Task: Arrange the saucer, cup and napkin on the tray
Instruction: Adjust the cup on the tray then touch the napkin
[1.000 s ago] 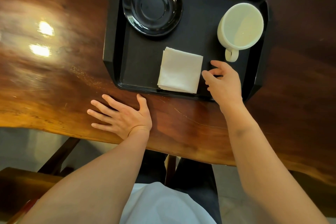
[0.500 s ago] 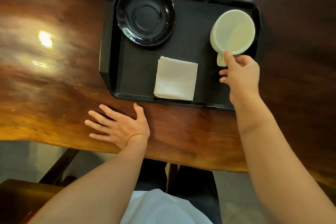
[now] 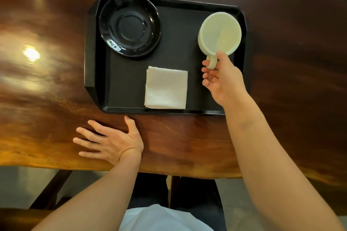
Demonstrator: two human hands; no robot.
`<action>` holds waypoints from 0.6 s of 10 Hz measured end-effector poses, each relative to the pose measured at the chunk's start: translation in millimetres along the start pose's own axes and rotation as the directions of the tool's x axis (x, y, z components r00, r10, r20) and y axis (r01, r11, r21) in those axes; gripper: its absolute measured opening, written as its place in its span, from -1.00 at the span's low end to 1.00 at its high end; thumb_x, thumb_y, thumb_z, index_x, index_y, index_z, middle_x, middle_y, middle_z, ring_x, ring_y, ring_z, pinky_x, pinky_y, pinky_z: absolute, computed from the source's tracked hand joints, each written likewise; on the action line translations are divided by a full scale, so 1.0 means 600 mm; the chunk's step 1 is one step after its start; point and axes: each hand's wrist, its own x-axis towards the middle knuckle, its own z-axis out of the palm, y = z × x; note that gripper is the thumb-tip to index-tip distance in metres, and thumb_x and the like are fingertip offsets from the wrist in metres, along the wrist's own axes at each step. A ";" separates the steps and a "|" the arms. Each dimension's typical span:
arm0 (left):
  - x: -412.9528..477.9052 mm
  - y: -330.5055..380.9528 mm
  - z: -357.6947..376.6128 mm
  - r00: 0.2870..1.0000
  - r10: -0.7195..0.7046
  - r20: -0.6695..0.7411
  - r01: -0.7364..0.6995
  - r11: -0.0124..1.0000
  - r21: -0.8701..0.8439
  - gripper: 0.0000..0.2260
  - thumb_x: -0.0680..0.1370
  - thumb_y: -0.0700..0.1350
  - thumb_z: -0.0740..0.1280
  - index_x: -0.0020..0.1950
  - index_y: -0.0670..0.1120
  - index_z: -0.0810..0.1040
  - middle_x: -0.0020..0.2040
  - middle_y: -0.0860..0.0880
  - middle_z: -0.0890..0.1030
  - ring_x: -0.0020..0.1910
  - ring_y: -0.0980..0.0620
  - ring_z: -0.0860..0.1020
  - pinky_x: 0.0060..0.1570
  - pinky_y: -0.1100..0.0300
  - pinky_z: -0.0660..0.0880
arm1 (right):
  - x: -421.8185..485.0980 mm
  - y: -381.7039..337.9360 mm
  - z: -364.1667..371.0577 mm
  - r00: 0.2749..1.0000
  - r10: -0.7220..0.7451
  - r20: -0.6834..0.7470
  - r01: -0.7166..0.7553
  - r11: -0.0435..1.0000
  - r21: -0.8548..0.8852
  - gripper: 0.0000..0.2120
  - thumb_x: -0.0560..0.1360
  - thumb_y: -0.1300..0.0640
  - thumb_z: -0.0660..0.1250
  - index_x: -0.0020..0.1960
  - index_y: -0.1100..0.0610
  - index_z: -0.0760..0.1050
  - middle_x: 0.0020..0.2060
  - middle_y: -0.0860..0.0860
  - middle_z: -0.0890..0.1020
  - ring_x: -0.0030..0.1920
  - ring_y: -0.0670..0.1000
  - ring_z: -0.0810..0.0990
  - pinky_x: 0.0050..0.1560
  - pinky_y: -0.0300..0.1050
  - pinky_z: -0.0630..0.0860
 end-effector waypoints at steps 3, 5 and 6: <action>-0.002 0.001 0.001 1.000 0.001 -0.016 -0.001 1.000 -0.007 -0.14 0.51 0.37 0.09 0.65 -0.14 0.07 0.67 -0.26 0.03 0.64 -0.36 -0.05 0.54 -0.37 -0.12 | 0.022 -0.031 -0.001 0.999 -0.026 0.035 0.024 0.998 0.056 -0.64 0.60 -0.08 0.30 -0.02 0.22 0.64 -0.18 0.11 0.62 -0.24 -0.02 0.55 -0.17 -0.12 0.53; -0.001 0.000 0.004 1.000 0.003 -0.025 -0.003 1.000 -0.011 -0.14 0.51 0.36 0.11 0.65 -0.14 0.07 0.67 -0.26 0.03 0.64 -0.36 -0.05 0.53 -0.37 -0.12 | 0.035 -0.056 0.002 0.999 -0.048 -0.003 0.048 0.996 0.070 -0.64 0.60 -0.09 0.31 -0.04 0.21 0.64 -0.21 0.09 0.60 -0.27 -0.02 0.54 -0.21 -0.14 0.53; 0.000 -0.001 0.005 1.000 0.001 -0.030 -0.001 1.000 -0.013 -0.14 0.51 0.37 0.11 0.65 -0.14 0.07 0.67 -0.26 0.03 0.64 -0.36 -0.05 0.54 -0.37 -0.12 | 0.038 -0.066 -0.006 0.998 -0.058 -0.037 0.061 0.997 0.057 -0.65 0.58 -0.10 0.33 -0.09 0.18 0.63 -0.22 0.08 0.59 -0.25 -0.02 0.54 -0.18 -0.13 0.55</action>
